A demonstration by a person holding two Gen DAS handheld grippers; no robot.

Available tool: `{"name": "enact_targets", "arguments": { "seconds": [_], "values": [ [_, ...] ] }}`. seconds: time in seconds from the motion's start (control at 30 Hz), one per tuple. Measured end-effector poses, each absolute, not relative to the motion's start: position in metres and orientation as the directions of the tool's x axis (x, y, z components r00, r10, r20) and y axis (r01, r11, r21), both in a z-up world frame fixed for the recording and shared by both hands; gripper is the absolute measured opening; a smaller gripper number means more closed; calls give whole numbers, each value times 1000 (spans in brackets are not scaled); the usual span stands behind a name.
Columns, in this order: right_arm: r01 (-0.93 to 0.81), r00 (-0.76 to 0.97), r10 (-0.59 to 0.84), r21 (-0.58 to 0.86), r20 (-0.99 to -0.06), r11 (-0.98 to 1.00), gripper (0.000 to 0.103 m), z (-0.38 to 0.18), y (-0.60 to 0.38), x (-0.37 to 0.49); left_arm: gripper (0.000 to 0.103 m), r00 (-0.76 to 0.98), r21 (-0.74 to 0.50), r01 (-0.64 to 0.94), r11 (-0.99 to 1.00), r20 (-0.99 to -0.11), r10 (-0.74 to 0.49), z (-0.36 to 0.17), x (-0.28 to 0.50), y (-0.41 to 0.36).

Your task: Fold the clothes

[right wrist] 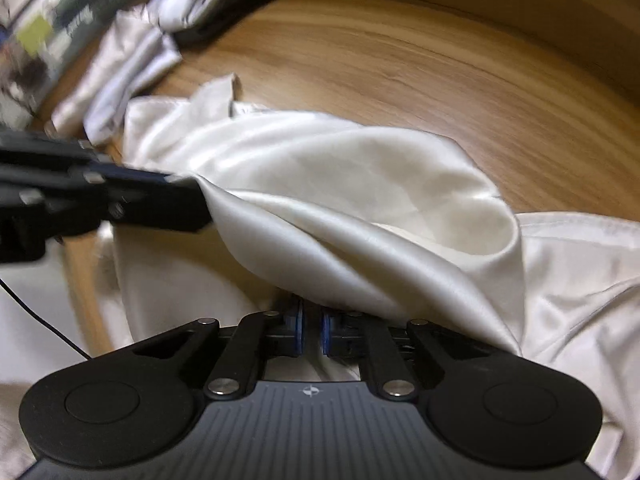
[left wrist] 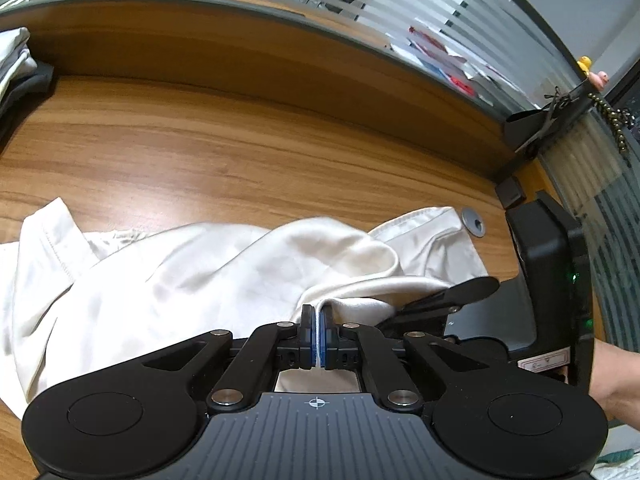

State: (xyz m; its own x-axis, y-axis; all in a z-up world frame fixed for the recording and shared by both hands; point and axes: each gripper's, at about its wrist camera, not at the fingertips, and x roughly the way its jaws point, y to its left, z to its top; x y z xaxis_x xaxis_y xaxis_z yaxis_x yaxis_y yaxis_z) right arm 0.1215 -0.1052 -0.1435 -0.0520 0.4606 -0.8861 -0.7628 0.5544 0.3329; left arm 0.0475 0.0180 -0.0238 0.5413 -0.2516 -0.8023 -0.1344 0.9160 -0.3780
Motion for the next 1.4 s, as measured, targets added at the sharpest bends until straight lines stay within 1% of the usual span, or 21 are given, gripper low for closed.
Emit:
{"name": "enact_targets", "arguments": {
  "seconds": [0.07,0.1,0.13,0.17,0.3,0.4,0.47,0.5,0.53,0.6,0.63,0.7,0.73,0.77,0.87,0.97,1.13,1.23,1.3,1.4],
  "values": [
    [-795,-51,429,296,-902,529,31,-145,-104,116,4,532,-379,-138,915,-808,-255,-28,47,19],
    [-804,-51,424,290,-904,520,34,-145,-102,114,4,526,-378,-138,916,-811,-255,-30,47,18],
    [-811,-56,418,285,-907,510,40,-146,-101,111,4,521,-375,-137,917,-814,-256,-32,47,18],
    [-818,-60,409,279,-911,503,43,-147,-99,109,4,516,-373,-137,917,-818,-256,-34,47,17],
    [-825,-40,376,243,-926,510,47,-153,-95,104,4,500,-368,-144,918,-828,-253,-40,49,18],
    [-834,-33,363,226,-931,504,52,-157,-91,104,4,494,-372,-157,915,-832,-254,-43,50,21],
    [-840,-35,365,225,-930,494,64,-158,-91,103,4,489,-380,-171,909,-834,-257,-46,51,23],
    [-845,-39,369,228,-929,484,68,-158,-90,102,5,485,-384,-176,906,-835,-260,-48,52,24],
    [-855,-29,368,214,-930,473,70,-158,-90,99,5,482,-387,-181,904,-836,-261,-49,52,25],
    [-877,-4,362,177,-932,447,70,-157,-90,93,5,476,-385,-184,904,-840,-261,-51,52,24],
    [-890,13,356,151,-934,430,69,-158,-89,88,5,473,-383,-186,905,-842,-259,-53,52,23],
    [-903,43,344,111,-938,416,61,-157,-89,84,5,471,-378,-194,905,-845,-253,-55,52,23],
    [-910,65,336,82,-940,407,50,-156,-90,82,5,472,-379,-201,903,-846,-250,-56,51,23],
    [-909,66,336,83,-939,409,37,-155,-92,82,5,472,-380,-209,901,-846,-248,-56,51,24],
    [-900,57,349,103,-936,423,14,-148,-101,85,5,474,-389,-230,892,-845,-246,-58,52,27],
    [-893,52,383,129,-922,430,10,-135,-113,82,5,471,-393,-242,887,-847,-246,-59,53,29],
    [-851,53,505,226,-861,474,9,-85,-142,79,5,467,-411,-219,885,-841,-274,-59,55,25],
    [-814,85,573,275,-815,512,9,-50,-164,85,8,483,-437,-180,881,-819,-308,-53,55,20],
    [-787,115,613,305,-782,537,9,-29,-179,92,21,498,-456,-151,877,-802,-331,-46,56,16],
    [-741,168,664,351,-729,573,9,-1,-200,102,28,515,-478,-104,872,-776,-364,-35,56,10]
  ]
}}
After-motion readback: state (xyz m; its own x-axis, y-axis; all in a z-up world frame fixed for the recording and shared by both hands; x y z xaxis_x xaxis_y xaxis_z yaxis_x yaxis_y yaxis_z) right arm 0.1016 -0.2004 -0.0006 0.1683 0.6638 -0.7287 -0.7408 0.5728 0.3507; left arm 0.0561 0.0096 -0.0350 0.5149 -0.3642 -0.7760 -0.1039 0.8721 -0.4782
